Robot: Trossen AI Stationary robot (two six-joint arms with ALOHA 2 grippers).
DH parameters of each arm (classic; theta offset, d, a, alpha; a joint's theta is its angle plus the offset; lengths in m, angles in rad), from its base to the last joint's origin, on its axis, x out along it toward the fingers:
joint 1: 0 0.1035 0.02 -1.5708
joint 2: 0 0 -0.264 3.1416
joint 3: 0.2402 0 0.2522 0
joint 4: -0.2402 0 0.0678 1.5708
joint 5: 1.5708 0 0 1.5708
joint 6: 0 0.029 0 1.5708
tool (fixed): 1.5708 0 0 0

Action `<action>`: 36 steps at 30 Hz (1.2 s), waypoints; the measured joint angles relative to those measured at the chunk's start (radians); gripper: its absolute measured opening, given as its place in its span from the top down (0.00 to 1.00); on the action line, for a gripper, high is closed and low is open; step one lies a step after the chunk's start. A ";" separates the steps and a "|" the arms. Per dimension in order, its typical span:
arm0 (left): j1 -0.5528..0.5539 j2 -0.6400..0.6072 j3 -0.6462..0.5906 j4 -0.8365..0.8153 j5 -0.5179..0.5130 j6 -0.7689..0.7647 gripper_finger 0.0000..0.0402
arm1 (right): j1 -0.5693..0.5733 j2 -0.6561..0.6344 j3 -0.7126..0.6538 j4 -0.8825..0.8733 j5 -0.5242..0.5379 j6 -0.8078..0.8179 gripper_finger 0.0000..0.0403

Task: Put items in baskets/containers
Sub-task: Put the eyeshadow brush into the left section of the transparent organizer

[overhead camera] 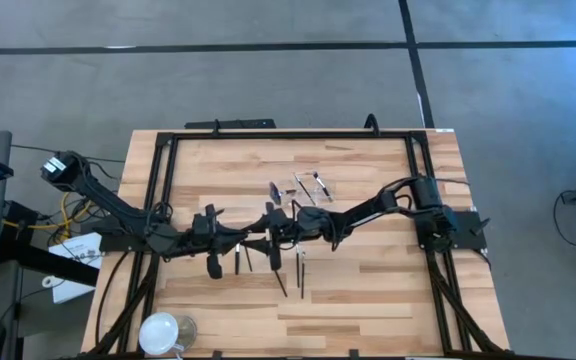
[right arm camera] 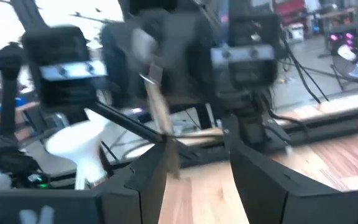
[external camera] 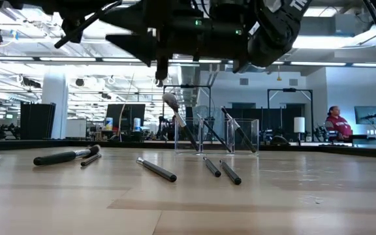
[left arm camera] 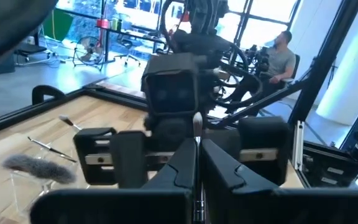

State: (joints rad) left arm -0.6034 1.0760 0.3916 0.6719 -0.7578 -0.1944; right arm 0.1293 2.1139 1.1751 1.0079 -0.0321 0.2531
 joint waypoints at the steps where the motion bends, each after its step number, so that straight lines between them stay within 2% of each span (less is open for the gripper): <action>1: 0.002 0.000 0.000 0.002 0.001 0.000 0.97 | 0.000 0.000 0.000 0.018 -0.015 0.000 0.59; 4: 0.012 0.000 0.000 0.002 0.003 0.000 0.97 | 0.000 -0.001 0.001 0.050 -0.053 0.000 0.59; 11: 0.032 0.000 0.000 0.003 0.034 0.003 0.97 | -0.001 -0.001 0.035 0.046 -0.055 -0.016 0.60; 22: 0.031 0.001 -0.002 -0.005 0.035 0.034 0.97 | -0.002 -0.005 0.041 -0.008 -0.055 -0.051 0.73; 36: 0.032 0.000 0.000 0.032 0.026 0.037 0.97 | -0.002 0.001 0.041 -0.054 -0.059 -0.052 0.63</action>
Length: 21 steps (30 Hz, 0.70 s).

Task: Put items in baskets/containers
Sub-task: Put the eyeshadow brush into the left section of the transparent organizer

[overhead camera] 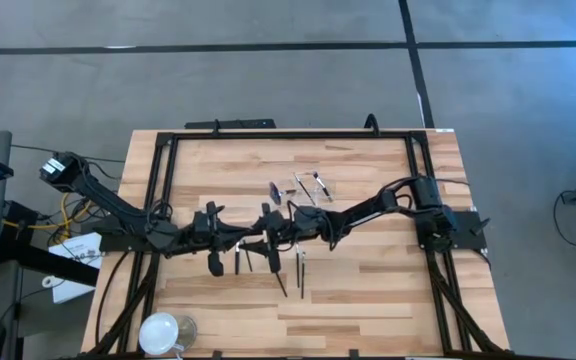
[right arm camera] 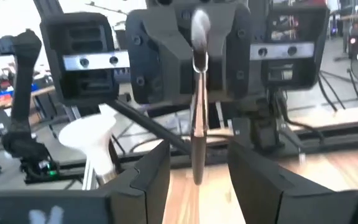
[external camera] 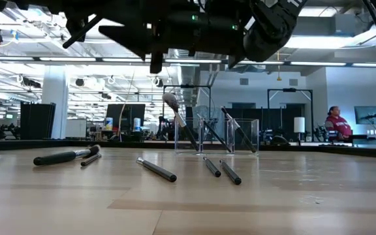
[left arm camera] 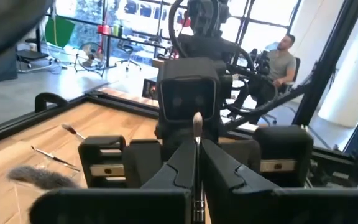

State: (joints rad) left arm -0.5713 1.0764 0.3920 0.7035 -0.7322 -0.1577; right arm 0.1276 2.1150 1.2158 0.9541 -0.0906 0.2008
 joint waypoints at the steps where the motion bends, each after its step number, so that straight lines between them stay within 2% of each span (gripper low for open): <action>1: 0.000 0.000 0.000 0.004 0.000 0.001 0.97 | 0.000 0.000 0.000 0.005 0.001 0.000 0.62; 11: 0.000 0.000 0.000 -0.004 0.007 0.003 0.97 | -0.005 0.000 0.000 0.034 0.011 -0.026 0.63; 21: 0.000 0.000 0.000 -0.007 0.022 0.004 0.97 | -0.005 0.000 0.000 0.018 0.001 -0.026 0.81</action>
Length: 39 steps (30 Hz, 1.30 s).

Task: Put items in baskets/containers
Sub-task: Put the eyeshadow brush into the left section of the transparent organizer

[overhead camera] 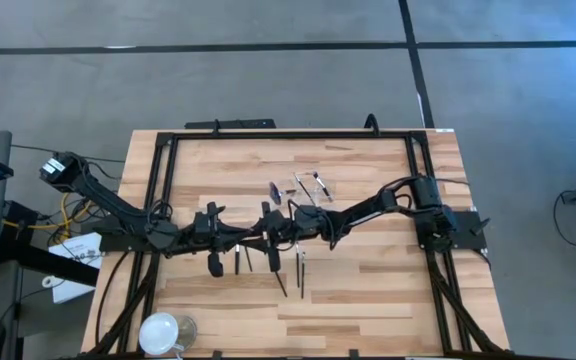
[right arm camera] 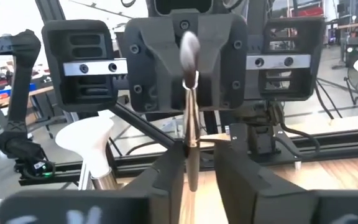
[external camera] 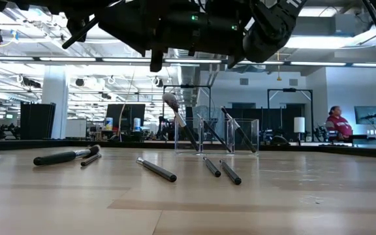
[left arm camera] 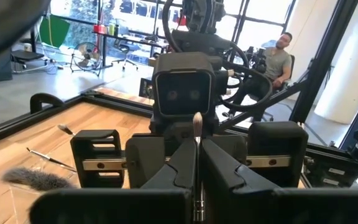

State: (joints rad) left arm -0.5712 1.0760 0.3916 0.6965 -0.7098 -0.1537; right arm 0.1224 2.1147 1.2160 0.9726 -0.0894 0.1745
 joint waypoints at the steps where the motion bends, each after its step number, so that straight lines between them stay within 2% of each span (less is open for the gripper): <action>1: 0.000 0.000 0.000 -0.001 0.000 0.000 0.97 | 0.000 0.000 0.000 0.000 -0.002 0.000 0.83; 5: 0.000 0.001 0.000 -0.008 0.000 -0.007 0.97 | 0.000 0.000 0.000 0.008 -0.003 0.000 0.87; 15: 0.012 0.062 0.000 0.016 -0.011 -0.008 0.97 | 0.000 -0.001 0.000 0.005 -0.002 0.000 0.88; 21: 0.016 0.058 0.000 0.030 -0.016 -0.005 0.97 | 0.000 -0.003 0.000 0.003 0.001 -0.001 0.97; 27: 0.016 0.058 -0.001 0.030 -0.015 -0.003 0.96 | 0.000 -0.003 0.000 -0.005 0.014 0.000 0.94; 32: 0.016 0.058 -0.003 0.024 -0.022 0.028 0.91 | 0.000 -0.007 0.003 -0.097 0.014 0.014 0.97; 36: 0.016 0.057 0.000 0.021 -0.079 0.090 0.85 | -0.007 -0.026 -0.002 -0.200 0.017 0.045 0.96; 39: 0.016 0.056 -0.001 0.026 -0.137 0.104 0.80 | -0.014 -0.107 0.000 -0.387 0.079 0.030 0.96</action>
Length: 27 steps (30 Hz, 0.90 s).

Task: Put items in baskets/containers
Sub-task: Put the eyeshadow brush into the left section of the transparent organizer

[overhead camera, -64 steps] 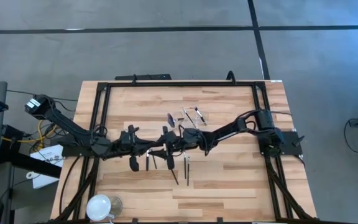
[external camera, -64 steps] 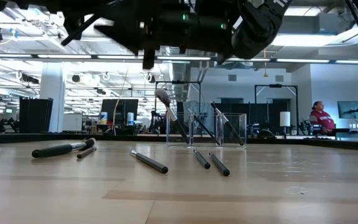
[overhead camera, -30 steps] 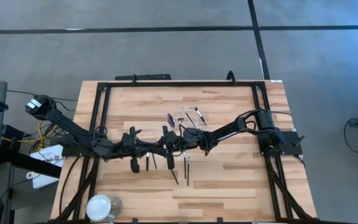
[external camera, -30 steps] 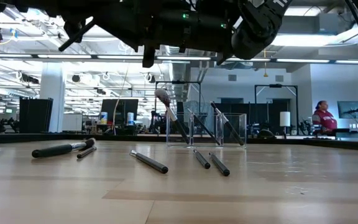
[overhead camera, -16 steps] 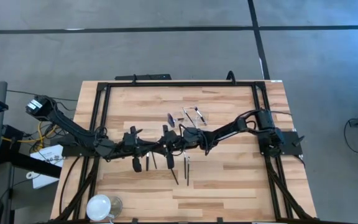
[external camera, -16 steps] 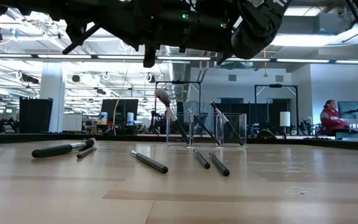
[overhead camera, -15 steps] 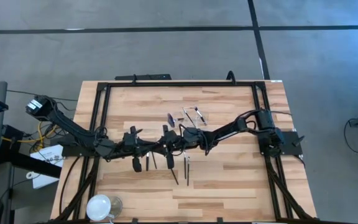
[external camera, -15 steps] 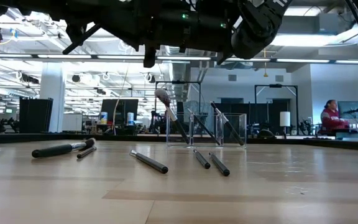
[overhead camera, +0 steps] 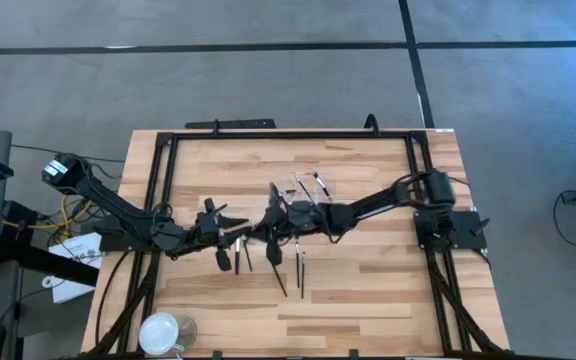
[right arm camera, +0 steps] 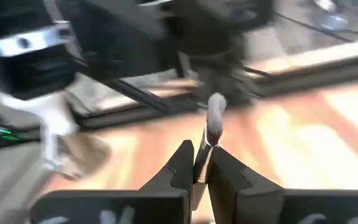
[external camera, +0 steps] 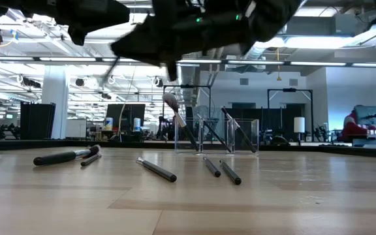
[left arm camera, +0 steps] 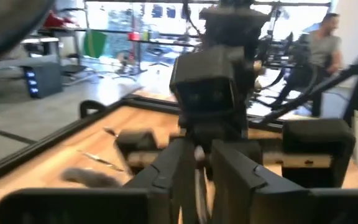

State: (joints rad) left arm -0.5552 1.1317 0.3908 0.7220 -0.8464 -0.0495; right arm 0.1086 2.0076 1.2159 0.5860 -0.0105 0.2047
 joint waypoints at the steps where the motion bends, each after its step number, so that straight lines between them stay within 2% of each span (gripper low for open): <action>1: 0.000 0.000 0.000 -0.002 -0.018 0.001 0.78 | -0.001 -0.028 0.001 -0.074 0.038 -0.019 0.96; 6: 0.000 0.000 0.000 -0.003 -0.040 0.001 0.74 | 0.020 -0.203 0.000 -0.417 0.354 -0.077 0.97; 10: 0.000 0.000 0.000 -0.004 -0.040 0.001 0.74 | 0.031 -0.291 0.002 -0.572 0.664 -0.082 0.96; 12: 0.000 0.000 0.000 -0.004 -0.040 0.001 0.74 | 0.014 -0.302 0.002 -0.621 0.745 -0.082 0.96; 15: 0.000 0.000 0.000 -0.004 -0.040 -0.008 0.74 | -0.029 -0.288 0.002 -0.635 0.753 -0.057 0.97; 20: -0.007 0.000 0.000 -0.013 -0.013 -0.060 0.74 | -0.109 -0.178 -0.001 -0.640 0.704 -0.013 0.97; 24: -0.007 0.001 0.000 -0.127 0.020 -0.255 0.74 | -0.146 -0.106 -0.001 -0.627 0.661 0.052 0.94; 27: -0.004 0.010 0.000 -0.303 -0.032 -0.467 0.75 | -0.151 -0.085 -0.002 -0.636 0.639 0.067 0.94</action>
State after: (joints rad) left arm -0.5590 1.1419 0.3912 0.4190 -0.8782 -0.5160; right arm -0.0427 1.9228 1.2141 -0.0499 0.6282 0.2714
